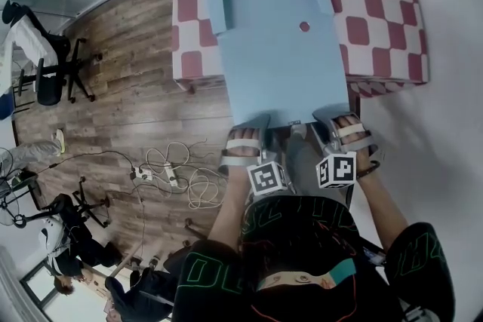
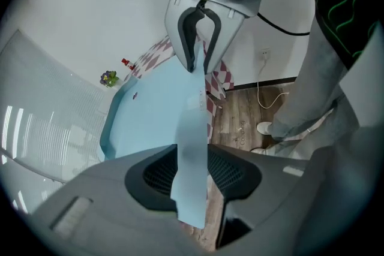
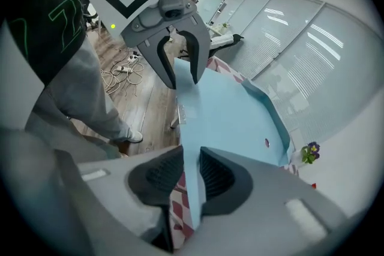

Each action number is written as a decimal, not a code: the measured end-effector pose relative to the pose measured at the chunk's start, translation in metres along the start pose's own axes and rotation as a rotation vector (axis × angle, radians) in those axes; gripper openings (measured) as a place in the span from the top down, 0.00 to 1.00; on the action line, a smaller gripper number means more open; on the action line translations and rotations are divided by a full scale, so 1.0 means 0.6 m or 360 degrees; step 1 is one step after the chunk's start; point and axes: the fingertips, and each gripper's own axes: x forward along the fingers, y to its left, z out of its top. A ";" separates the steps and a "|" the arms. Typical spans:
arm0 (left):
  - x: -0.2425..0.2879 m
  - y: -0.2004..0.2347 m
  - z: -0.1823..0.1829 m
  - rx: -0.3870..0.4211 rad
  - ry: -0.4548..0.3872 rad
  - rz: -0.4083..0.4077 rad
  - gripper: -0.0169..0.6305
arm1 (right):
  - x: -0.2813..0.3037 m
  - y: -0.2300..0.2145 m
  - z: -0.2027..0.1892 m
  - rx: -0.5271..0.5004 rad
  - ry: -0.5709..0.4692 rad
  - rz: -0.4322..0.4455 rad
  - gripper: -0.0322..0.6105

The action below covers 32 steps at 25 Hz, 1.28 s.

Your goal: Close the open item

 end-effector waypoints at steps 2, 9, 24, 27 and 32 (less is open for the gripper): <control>-0.011 0.005 0.006 0.0015 -0.0025 0.0008 0.72 | -0.008 -0.001 0.002 -0.0034 -0.0022 0.0007 0.83; -0.050 0.028 0.017 0.0051 -0.0082 0.0118 0.86 | -0.043 -0.028 0.020 -0.0055 -0.0083 -0.0011 0.88; -0.117 0.149 0.032 0.0033 -0.0037 0.0349 0.95 | -0.121 -0.147 0.064 -0.0147 -0.0280 -0.0252 0.94; -0.123 0.181 0.037 0.0068 -0.0034 0.0398 0.95 | -0.127 -0.178 0.070 -0.0165 -0.0316 -0.0314 0.94; -0.140 0.235 0.043 0.0082 -0.0023 0.0500 0.95 | -0.144 -0.230 0.083 -0.0191 -0.0377 -0.0419 0.94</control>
